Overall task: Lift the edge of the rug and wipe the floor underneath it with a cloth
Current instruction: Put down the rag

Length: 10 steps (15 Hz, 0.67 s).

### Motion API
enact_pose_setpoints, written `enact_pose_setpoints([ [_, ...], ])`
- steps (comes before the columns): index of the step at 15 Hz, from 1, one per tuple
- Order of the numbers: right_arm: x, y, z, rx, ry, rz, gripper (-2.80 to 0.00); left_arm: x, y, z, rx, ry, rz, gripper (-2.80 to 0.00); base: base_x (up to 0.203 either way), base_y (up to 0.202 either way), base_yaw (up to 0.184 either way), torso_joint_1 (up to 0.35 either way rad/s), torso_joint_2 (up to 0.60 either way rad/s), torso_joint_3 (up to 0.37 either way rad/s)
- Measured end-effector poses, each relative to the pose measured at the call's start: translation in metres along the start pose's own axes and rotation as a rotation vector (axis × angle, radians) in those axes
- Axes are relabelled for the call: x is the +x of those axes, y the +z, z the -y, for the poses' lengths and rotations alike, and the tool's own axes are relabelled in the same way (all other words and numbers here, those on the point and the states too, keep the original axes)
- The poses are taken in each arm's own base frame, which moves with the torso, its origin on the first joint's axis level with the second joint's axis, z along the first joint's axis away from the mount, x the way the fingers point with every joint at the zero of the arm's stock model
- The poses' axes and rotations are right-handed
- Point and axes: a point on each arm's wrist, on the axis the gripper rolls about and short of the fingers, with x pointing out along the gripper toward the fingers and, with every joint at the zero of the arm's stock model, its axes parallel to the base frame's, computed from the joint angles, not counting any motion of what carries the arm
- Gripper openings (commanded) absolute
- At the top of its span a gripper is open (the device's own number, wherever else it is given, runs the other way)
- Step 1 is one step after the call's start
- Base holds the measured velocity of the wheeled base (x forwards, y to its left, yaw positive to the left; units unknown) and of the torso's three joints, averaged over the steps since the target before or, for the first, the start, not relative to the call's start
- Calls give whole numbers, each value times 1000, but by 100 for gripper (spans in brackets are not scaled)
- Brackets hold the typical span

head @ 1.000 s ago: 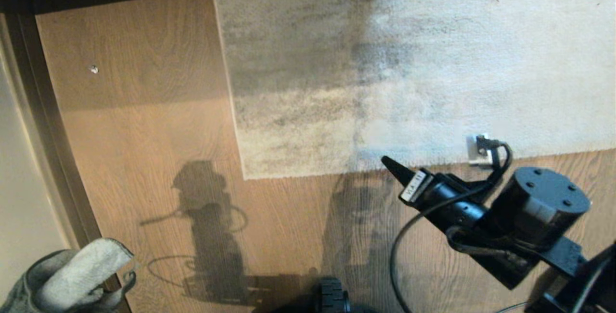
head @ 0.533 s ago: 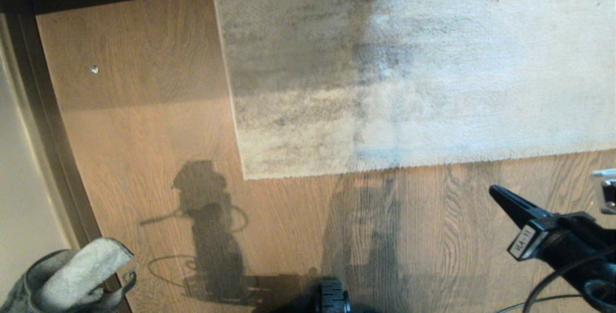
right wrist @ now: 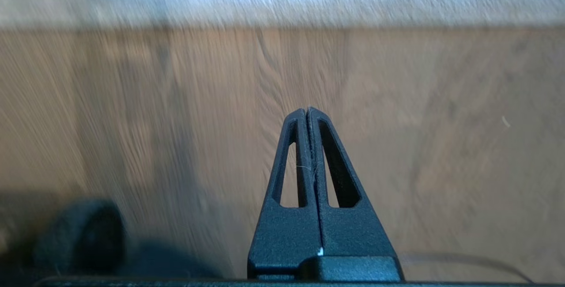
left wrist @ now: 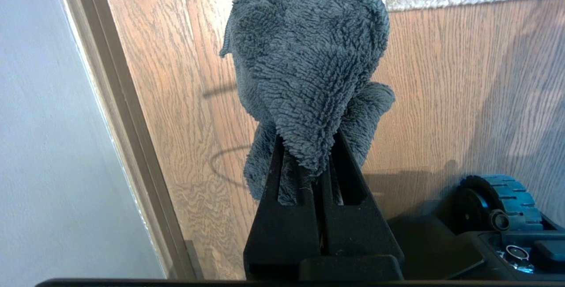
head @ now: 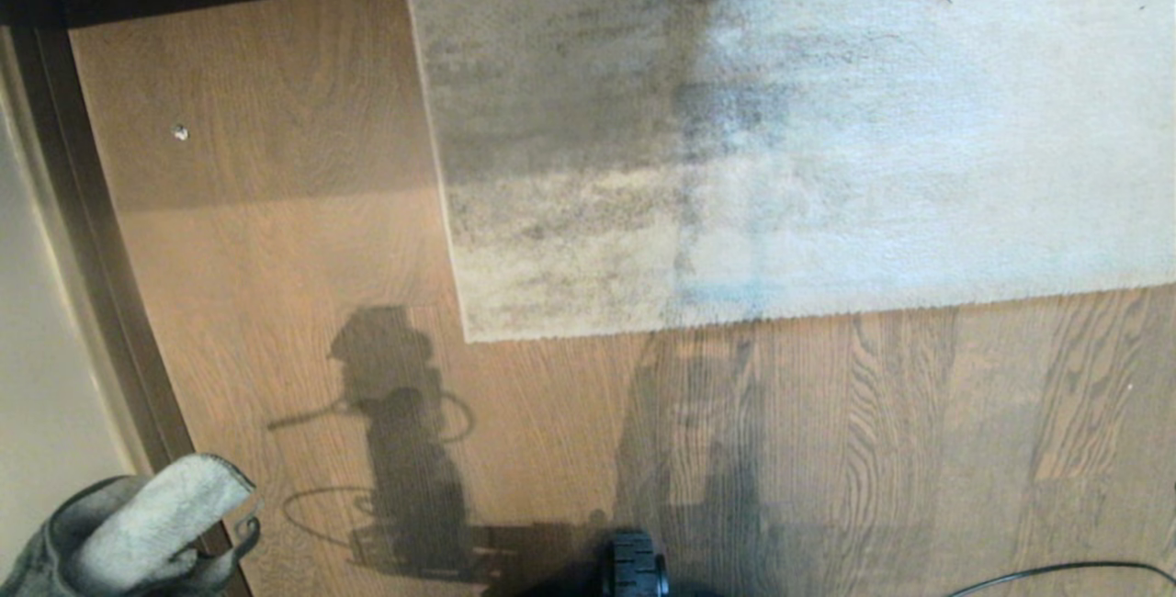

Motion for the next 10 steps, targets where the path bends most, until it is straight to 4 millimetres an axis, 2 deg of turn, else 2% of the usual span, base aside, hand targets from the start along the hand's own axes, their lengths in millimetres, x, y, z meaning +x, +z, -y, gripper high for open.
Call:
enact_pose_setpoints([
  [2, -15, -16, 1, -21, 21, -55, -280, 0, 0, 0, 0, 0, 0, -280, 0, 0, 0, 0, 0, 0],
  [5, -26, -36, 0, -31, 17, -180, -280, 0, 0, 0, -1, 0, 0, -280, 0, 0, 0, 0, 0, 0],
  [10, -44, -48, -2, -7, 8, -82, -280, 0, 0, 0, 0, 0, 0, -280, 0, 0, 0, 0, 0, 0],
])
